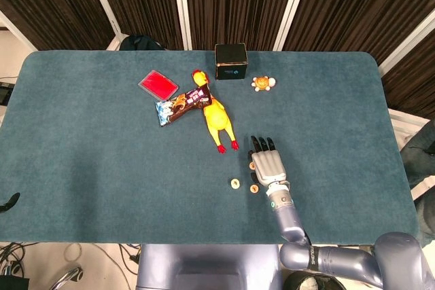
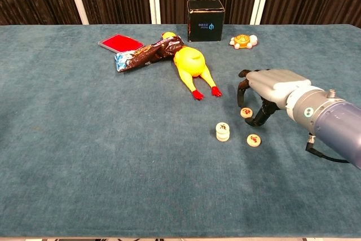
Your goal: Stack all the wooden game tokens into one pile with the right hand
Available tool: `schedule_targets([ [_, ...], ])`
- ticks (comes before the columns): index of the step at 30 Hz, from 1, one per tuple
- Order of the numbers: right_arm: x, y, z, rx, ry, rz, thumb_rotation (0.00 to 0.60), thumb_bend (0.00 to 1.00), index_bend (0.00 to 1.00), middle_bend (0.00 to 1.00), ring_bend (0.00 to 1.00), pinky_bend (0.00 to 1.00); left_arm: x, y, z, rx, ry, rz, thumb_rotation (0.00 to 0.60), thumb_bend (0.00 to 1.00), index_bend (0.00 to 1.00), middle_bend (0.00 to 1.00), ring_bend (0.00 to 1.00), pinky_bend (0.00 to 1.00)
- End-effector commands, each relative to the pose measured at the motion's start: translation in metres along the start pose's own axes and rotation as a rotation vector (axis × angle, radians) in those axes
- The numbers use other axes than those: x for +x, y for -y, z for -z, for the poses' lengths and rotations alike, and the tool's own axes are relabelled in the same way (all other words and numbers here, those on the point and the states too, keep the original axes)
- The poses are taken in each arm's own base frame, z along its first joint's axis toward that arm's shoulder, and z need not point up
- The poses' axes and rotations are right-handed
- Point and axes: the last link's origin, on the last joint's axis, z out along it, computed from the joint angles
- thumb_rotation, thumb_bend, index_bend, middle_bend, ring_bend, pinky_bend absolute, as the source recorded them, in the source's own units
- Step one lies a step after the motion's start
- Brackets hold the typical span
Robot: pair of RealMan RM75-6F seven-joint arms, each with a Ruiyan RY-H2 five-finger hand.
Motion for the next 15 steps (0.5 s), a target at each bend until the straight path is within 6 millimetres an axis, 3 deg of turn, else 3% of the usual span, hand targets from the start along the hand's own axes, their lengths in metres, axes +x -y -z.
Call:
schedule_targets([
  [1, -0.0011, 0.0003, -0.0015, -0.004, 0.001, 0.001, 0.600, 0.39, 0.45, 0.00, 0.00, 0.00, 0.0002, 0.0004, -0.0002, 0.001, 0.000, 0.000, 0.600, 0.19, 0.12, 0.00, 0.00, 0.16],
  [15, -0.0038, 0.0003, -0.0089, -0.016, 0.009, 0.000, 0.600, 0.39, 0.47, 0.00, 0.00, 0.00, 0.0000, 0.0007, -0.0005, 0.001, 0.003, -0.003, 0.600, 0.19, 0.12, 0.00, 0.00, 0.16],
])
